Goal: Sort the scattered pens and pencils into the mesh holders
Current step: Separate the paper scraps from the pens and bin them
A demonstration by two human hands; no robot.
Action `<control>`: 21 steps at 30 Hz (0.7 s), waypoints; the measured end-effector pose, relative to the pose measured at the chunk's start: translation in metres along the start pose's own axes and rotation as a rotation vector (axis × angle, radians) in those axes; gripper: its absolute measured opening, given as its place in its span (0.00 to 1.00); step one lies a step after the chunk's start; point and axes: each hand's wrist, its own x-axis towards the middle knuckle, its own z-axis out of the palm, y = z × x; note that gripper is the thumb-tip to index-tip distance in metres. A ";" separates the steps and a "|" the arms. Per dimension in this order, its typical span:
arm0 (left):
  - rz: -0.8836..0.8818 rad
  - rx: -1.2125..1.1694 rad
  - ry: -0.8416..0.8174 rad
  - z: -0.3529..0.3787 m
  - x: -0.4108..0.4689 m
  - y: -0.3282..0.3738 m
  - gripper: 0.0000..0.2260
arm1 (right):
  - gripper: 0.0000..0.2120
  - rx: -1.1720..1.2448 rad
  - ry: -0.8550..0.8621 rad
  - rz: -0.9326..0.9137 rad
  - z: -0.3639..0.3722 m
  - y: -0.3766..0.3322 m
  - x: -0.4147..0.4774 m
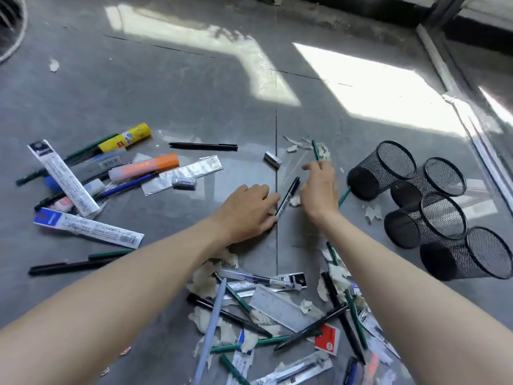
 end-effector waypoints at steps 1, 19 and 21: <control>-0.030 -0.021 -0.030 0.002 0.003 0.006 0.09 | 0.19 -0.041 0.002 0.069 0.000 0.009 0.008; -0.095 -0.192 0.033 0.003 -0.006 0.004 0.06 | 0.10 -0.046 -0.151 0.014 -0.001 0.022 -0.023; -0.109 -0.188 0.005 0.003 -0.010 0.002 0.05 | 0.07 -0.050 -0.193 -0.017 0.001 0.025 -0.031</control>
